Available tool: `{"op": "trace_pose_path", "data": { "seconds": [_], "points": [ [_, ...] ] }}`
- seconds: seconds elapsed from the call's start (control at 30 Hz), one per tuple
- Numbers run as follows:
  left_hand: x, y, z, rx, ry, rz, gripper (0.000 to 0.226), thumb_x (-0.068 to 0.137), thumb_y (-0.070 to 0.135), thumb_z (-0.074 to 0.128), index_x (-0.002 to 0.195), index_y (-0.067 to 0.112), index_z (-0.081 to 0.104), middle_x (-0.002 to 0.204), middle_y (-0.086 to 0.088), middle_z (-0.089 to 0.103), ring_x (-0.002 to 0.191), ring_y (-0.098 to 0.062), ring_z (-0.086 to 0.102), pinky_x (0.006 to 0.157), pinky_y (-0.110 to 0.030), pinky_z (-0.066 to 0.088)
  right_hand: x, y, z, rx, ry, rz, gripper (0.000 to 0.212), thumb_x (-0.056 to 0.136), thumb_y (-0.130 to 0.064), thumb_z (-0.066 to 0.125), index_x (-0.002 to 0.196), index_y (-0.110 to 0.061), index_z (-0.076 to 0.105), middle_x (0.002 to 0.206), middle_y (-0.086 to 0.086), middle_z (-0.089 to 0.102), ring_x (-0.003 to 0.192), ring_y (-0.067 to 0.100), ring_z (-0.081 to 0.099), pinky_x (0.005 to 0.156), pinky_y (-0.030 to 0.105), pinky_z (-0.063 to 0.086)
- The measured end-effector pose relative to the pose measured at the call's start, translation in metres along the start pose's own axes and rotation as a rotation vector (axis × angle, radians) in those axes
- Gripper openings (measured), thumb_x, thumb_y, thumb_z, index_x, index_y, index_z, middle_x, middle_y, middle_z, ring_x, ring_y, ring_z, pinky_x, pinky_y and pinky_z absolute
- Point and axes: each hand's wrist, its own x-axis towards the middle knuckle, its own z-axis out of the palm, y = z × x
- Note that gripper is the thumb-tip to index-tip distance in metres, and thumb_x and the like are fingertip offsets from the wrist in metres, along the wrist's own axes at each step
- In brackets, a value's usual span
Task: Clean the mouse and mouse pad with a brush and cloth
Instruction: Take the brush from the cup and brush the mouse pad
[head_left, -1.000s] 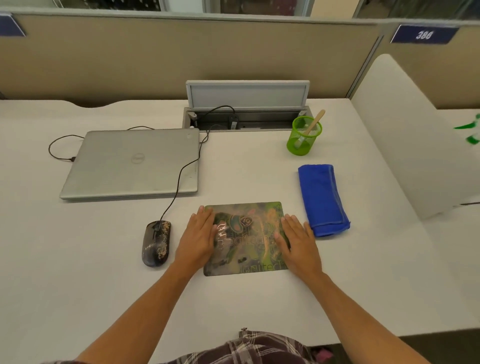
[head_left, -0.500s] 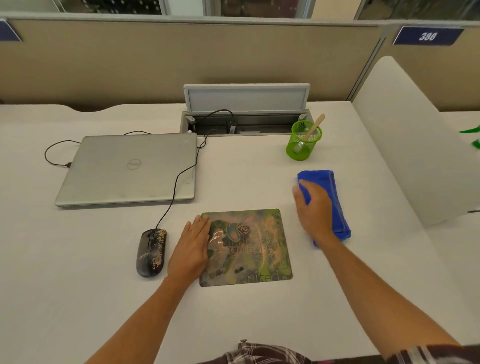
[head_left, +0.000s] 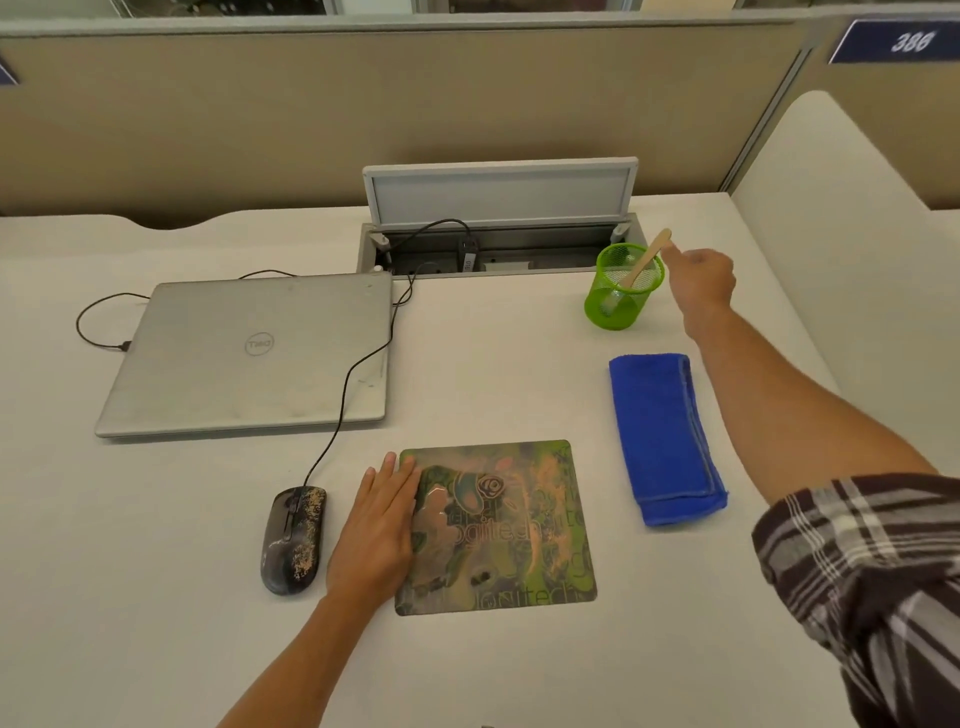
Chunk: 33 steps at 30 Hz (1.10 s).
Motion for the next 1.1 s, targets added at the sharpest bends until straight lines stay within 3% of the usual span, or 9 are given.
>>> {"op": "trace_pose_path", "data": {
  "seconds": [0.1, 0.2, 0.3, 0.43, 0.53, 0.63, 0.83, 1.0, 1.1],
  "points": [
    [0.000, 0.002, -0.002, -0.014, -0.003, -0.008, 0.048, 0.103, 0.012, 0.033, 0.150, 0.011, 0.026, 0.157, 0.006, 0.017, 0.148, -0.011, 0.007, 0.121, -0.031, 0.001, 0.017, -0.009, 0.007, -0.004, -0.015, -0.015, 0.054, 0.081, -0.050, 0.068, 0.119, -0.011, 0.066, 0.122, 0.003, 0.065, 0.111, 0.020, 0.059, 0.091, 0.027, 0.047],
    [0.000, 0.002, -0.002, -0.007, -0.015, -0.005, 0.050, 0.100, 0.015, 0.031, 0.150, 0.011, 0.027, 0.157, 0.004, 0.019, 0.148, -0.012, 0.008, 0.121, -0.034, 0.003, 0.025, -0.013, 0.012, -0.021, 0.019, -0.088, 0.036, 0.081, -0.044, 0.070, 0.102, -0.015, 0.072, 0.106, 0.002, 0.071, 0.095, 0.017, 0.063, 0.078, 0.023, 0.046],
    [0.001, 0.001, -0.002, -0.009, -0.012, -0.006, 0.050, 0.100, 0.015, 0.032, 0.149, 0.011, 0.028, 0.157, 0.004, 0.021, 0.148, -0.010, 0.007, 0.121, -0.033, 0.002, 0.028, -0.013, 0.015, -0.074, 0.047, -0.153, 0.023, 0.083, -0.034, 0.070, 0.094, -0.014, 0.074, 0.098, 0.005, 0.073, 0.084, 0.016, 0.062, 0.075, 0.025, 0.049],
    [0.001, 0.002, -0.001, -0.003, -0.016, 0.000, 0.050, 0.099, 0.014, 0.033, 0.149, 0.010, 0.030, 0.156, 0.004, 0.022, 0.148, -0.008, 0.008, 0.120, -0.031, 0.001, 0.020, -0.015, 0.012, -0.096, 0.062, -0.231, 0.021, 0.087, -0.028, 0.067, 0.096, -0.010, 0.072, 0.095, 0.007, 0.070, 0.078, 0.014, 0.057, 0.071, 0.025, 0.049],
    [0.002, 0.001, -0.001, -0.006, -0.013, 0.005, 0.050, 0.099, 0.014, 0.033, 0.148, 0.009, 0.029, 0.155, 0.004, 0.022, 0.146, -0.003, 0.007, 0.120, -0.025, -0.001, 0.001, -0.027, 0.002, -0.111, 0.120, -0.394, 0.017, 0.088, -0.024, 0.061, 0.097, -0.010, 0.068, 0.098, 0.008, 0.065, 0.084, 0.017, 0.057, 0.074, 0.025, 0.045],
    [0.002, 0.000, -0.001, 0.001, -0.009, 0.011, 0.050, 0.098, 0.014, 0.034, 0.148, 0.008, 0.032, 0.155, 0.004, 0.023, 0.145, -0.002, 0.008, 0.119, -0.023, -0.001, -0.023, -0.042, -0.016, -0.035, 0.194, -0.507, 0.014, 0.090, -0.018, 0.057, 0.095, -0.007, 0.064, 0.098, 0.007, 0.063, 0.087, 0.017, 0.055, 0.077, 0.022, 0.042],
    [0.004, -0.002, 0.000, 0.017, 0.009, 0.022, 0.049, 0.100, 0.012, 0.033, 0.148, 0.008, 0.033, 0.156, 0.000, 0.025, 0.145, -0.006, 0.012, 0.120, -0.025, -0.001, -0.092, -0.067, -0.053, 0.213, 0.263, -0.637, 0.004, 0.096, -0.019, 0.047, 0.095, -0.016, 0.046, 0.088, 0.001, 0.057, 0.068, -0.005, 0.050, 0.065, 0.009, 0.038],
    [0.003, -0.003, 0.002, 0.023, 0.015, 0.017, 0.047, 0.102, 0.013, 0.032, 0.149, 0.007, 0.033, 0.157, -0.004, 0.029, 0.145, -0.007, 0.013, 0.120, -0.025, -0.001, -0.167, -0.039, -0.045, 0.293, 0.059, -0.683, 0.005, 0.102, -0.016, 0.039, 0.099, -0.011, 0.041, 0.096, 0.011, 0.068, 0.084, 0.004, 0.063, 0.073, 0.012, 0.045],
    [0.003, -0.002, 0.002, 0.032, 0.018, 0.019, 0.052, 0.100, 0.023, 0.023, 0.148, 0.007, 0.033, 0.156, -0.005, 0.029, 0.145, -0.007, 0.011, 0.120, -0.025, -0.004, -0.205, -0.006, -0.028, 0.284, -0.107, -0.633, 0.007, 0.104, -0.013, 0.037, 0.101, -0.007, 0.040, 0.094, 0.010, 0.069, 0.071, 0.002, 0.058, 0.065, 0.019, 0.045]
  ]
}}
